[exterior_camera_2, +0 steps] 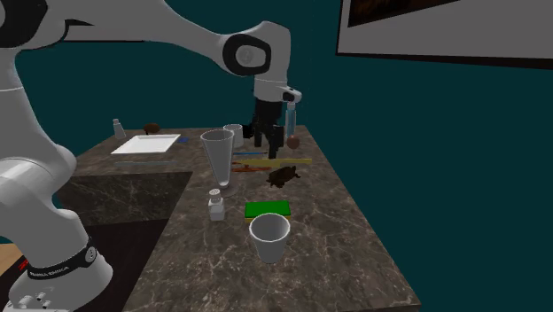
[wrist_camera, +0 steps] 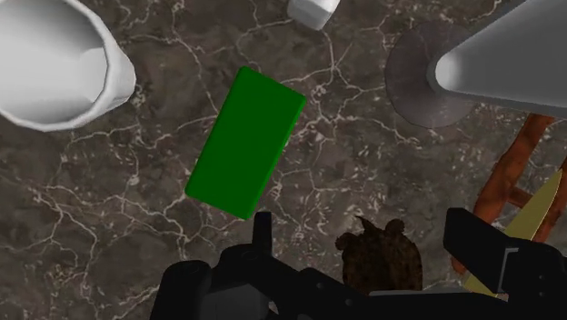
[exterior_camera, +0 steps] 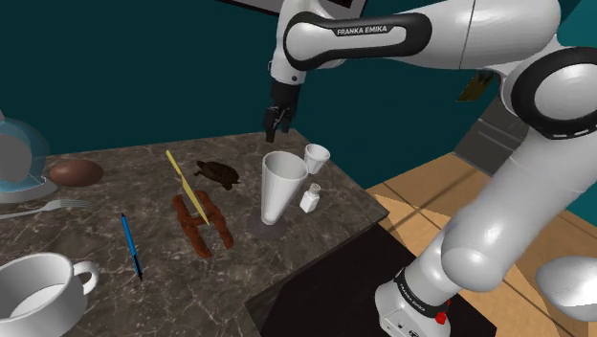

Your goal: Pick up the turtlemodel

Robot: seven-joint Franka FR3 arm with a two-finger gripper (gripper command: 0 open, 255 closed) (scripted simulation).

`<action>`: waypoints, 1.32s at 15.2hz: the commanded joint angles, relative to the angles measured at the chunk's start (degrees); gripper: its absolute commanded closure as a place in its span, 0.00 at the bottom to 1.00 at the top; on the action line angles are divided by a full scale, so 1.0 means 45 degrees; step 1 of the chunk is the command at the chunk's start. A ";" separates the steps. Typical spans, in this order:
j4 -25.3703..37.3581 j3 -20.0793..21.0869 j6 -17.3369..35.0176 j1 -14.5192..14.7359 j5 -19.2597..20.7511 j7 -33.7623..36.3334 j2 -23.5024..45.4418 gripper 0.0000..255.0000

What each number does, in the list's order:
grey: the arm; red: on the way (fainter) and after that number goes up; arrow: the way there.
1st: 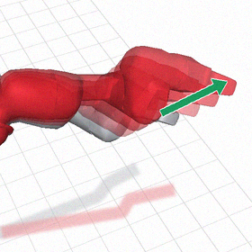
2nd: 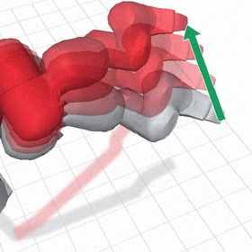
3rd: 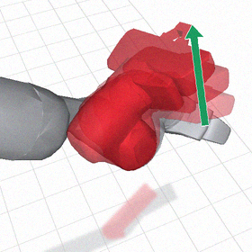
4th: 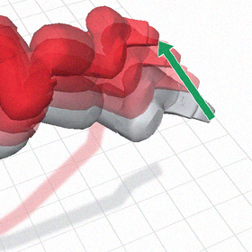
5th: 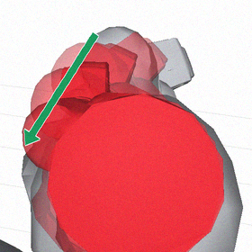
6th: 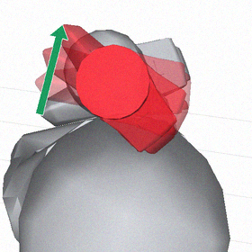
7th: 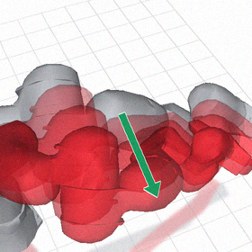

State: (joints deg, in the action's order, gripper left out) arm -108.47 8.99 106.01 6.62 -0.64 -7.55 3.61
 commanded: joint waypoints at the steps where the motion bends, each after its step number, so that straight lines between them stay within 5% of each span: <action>1: 0.0994 0.0150 -0.0113 0.0178 0.0141 0.0075 0.1084 0.00; 10: 0.6253 0.0553 -0.1337 0.1277 0.0884 0.0248 0.6055 0.00; 17: 1.2672 0.0590 -0.3679 0.2557 0.1400 0.0059 1.0751 0.00; 20: 1.2234 0.0578 -0.3199 0.2525 0.1408 0.0060 1.0797 0.00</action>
State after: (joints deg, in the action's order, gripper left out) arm -53.74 11.64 91.31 17.94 5.63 -7.19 51.56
